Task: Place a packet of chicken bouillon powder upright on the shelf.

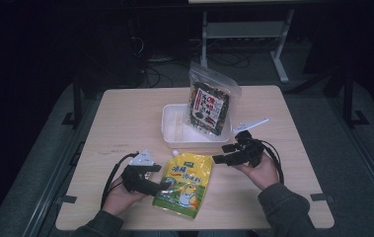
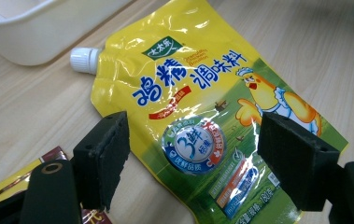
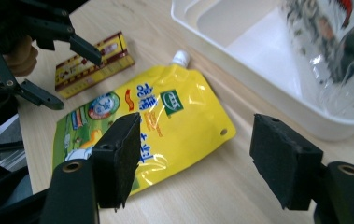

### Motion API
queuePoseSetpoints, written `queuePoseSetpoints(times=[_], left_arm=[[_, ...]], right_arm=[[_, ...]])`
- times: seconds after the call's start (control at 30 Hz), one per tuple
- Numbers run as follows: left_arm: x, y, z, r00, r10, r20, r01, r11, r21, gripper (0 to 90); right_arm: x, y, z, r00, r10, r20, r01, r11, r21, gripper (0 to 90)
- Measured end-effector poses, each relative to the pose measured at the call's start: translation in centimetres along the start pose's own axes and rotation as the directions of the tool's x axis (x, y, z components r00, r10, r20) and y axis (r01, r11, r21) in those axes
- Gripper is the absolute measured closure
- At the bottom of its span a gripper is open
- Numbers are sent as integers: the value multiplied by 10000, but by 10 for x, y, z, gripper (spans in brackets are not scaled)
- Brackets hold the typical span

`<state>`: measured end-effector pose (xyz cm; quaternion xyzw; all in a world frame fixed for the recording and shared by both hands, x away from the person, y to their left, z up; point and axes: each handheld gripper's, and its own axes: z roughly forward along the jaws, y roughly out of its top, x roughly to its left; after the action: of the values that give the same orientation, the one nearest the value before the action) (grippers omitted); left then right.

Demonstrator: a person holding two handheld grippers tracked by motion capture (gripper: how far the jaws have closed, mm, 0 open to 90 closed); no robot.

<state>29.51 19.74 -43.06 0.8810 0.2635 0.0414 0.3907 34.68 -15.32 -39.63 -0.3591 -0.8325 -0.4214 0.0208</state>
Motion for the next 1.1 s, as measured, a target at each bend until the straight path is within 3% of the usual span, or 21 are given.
queuePoseSetpoints(times=[0.4, 0.77, 1.1], left_arm=[[0, -1, 3, 9999, -32, 151, 29, 9998, 202, 292], [-1, -2, 5, 9997, -39, 241, 31, 9994, 356, 302], [-2, -2, 7, 9996, -19, 286, 6, 9989, 465, 305]], right_arm=[[-8, -10, 21, 9983, 586, 29, -587, 9953, 771, 352], [-12, -12, 36, 9961, 886, 32, -884, 9894, 1150, 359], [-11, -15, 39, 9943, 1065, 5, -1058, 9871, 1201, 369]])
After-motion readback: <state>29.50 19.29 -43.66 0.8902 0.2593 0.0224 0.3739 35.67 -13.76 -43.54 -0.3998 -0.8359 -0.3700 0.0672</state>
